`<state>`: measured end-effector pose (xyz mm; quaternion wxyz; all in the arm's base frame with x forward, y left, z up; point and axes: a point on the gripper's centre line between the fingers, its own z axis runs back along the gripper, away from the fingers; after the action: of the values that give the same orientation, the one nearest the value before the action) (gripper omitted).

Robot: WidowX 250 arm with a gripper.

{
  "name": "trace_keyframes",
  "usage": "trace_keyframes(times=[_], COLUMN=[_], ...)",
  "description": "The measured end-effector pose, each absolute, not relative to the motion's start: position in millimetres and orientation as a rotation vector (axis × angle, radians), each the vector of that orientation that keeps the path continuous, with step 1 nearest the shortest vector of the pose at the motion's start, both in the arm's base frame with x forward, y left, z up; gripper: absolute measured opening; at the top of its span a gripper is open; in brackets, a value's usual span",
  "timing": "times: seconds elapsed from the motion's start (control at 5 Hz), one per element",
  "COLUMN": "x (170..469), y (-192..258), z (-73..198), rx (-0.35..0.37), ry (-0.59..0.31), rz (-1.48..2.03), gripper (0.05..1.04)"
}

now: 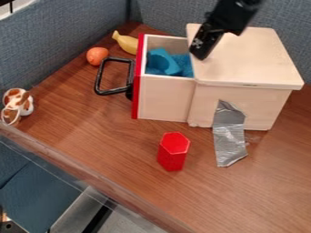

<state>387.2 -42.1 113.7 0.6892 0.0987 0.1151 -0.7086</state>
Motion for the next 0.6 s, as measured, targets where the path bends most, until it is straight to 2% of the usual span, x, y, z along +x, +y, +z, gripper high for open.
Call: trace_keyframes(times=[0.2, 0.4, 0.6], x=[387, 386, 383], y=[-31, -26, -16], z=[111, 113, 115], rx=[0.391, 0.286, 0.25], ry=[0.437, 0.348, 0.233], rz=[-1.62, -1.614, -1.524], gripper=[0.05, 0.065, 0.201])
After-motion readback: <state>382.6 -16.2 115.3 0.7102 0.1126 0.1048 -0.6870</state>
